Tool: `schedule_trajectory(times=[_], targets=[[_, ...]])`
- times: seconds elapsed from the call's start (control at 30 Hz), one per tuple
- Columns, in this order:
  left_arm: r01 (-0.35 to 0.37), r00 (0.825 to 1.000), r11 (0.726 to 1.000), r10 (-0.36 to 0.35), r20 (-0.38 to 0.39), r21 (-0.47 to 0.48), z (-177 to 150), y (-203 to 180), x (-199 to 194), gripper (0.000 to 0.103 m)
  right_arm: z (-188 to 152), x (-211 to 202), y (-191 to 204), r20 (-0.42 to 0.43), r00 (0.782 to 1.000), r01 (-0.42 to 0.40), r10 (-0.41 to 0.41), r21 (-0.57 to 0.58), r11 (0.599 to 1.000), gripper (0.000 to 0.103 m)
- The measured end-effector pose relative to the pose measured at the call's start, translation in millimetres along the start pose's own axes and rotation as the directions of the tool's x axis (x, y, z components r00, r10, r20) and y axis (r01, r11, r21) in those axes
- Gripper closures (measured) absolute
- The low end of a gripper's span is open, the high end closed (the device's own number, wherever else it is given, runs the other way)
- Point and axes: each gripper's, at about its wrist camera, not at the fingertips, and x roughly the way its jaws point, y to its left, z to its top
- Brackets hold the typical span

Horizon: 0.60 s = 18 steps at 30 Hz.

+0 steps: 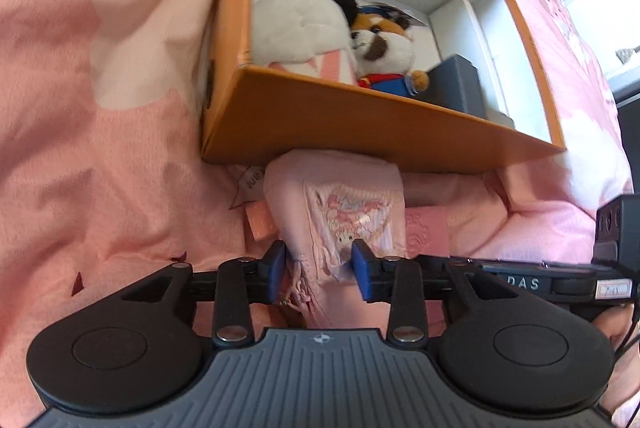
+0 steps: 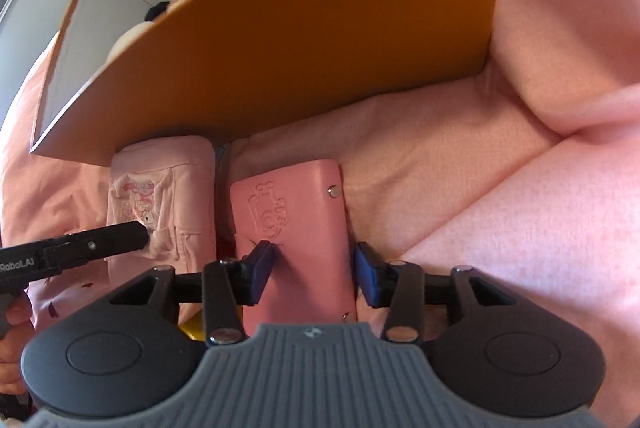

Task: Organize objects
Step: 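Lift the pink pouch and pink case and carry both into the shoebox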

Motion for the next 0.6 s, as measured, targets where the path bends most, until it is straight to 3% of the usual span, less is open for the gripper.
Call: schedule_trajectory(times=[0.2, 0.27, 0.37, 0.6], targets=[[-0.029, 0.999, 1.0, 0.029, 0.023, -0.013, 0.4, 1.4, 5.1, 0.059, 5.5, 8.1, -12.2, -0.008, 0.998, -0.063, 0.064, 0.058, 0.996, 0.053], [-0.025, 0.999, 1.0, 0.025, 0.025, -0.013, 0.2, 1.2, 4.9, 0.064, 5.3, 8.2, -11.8, -0.006, 0.998, -0.066, 0.067, 0.056, 0.996, 0.054], [-0.024, 0.999, 1.0, 0.024, 0.039, -0.012, 0.5, 0.9, 2.0, 0.075, 2.8, 4.2, -3.9, 0.005, 0.998, -0.056, 0.056, 0.021, 0.998, 0.062], [-0.072, 0.995, 0.994, 0.066, 0.075, 0.087, -1.3, -16.3, -13.2, 0.081, -6.7, -26.9, 24.4, 0.048, 0.998, -0.042, 0.045, -0.062, 0.997, 0.082]])
